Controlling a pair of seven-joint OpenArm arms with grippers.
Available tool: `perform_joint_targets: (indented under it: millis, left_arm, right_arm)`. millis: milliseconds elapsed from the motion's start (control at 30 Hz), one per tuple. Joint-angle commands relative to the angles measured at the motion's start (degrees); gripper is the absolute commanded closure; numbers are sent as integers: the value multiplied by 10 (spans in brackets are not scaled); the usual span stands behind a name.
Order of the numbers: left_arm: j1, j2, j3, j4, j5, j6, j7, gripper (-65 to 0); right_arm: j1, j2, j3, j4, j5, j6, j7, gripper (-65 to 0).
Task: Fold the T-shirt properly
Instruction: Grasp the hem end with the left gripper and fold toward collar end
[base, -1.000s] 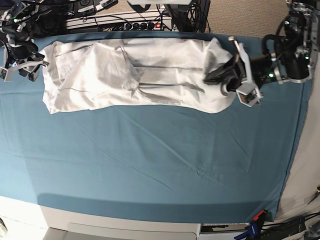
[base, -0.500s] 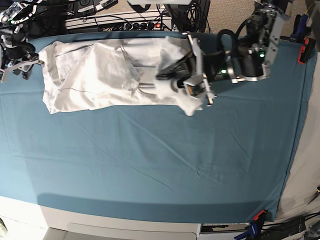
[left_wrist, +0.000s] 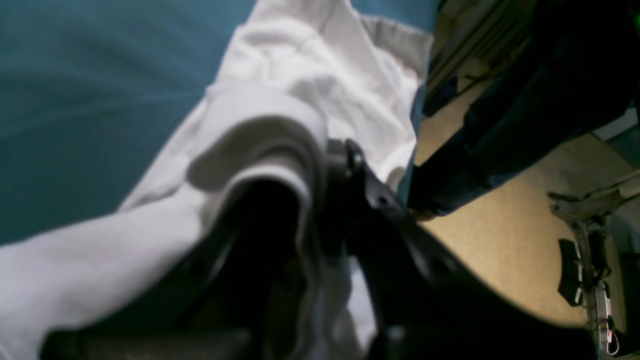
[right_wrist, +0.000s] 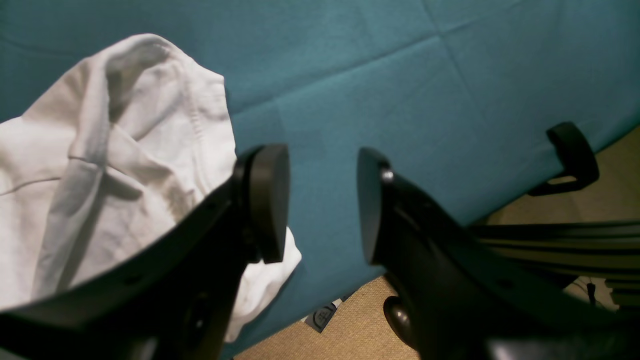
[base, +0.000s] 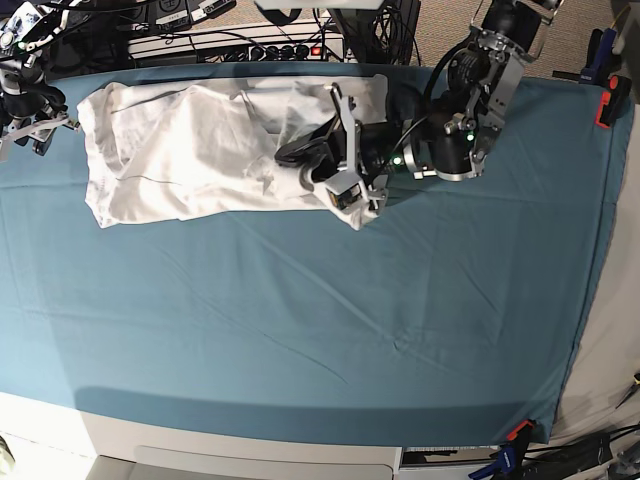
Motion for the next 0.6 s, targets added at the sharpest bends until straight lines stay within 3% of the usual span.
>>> perform_joint_targets:
  millis: [0, 267, 567]
  left_arm:
    - [-5, 2, 0, 8, -23, -4, -12, 0]
    - [-3, 2, 42, 8, -30, -4, 4, 0]
    - [-6, 23, 99, 5, 66, -4, -47, 0]
  right_arm:
    - [1, 10, 4, 7, 5, -1, 16, -232]
    - [1, 10, 4, 7, 5, -1, 18, -232]
    - [1, 10, 4, 7, 10, -1, 17, -232]
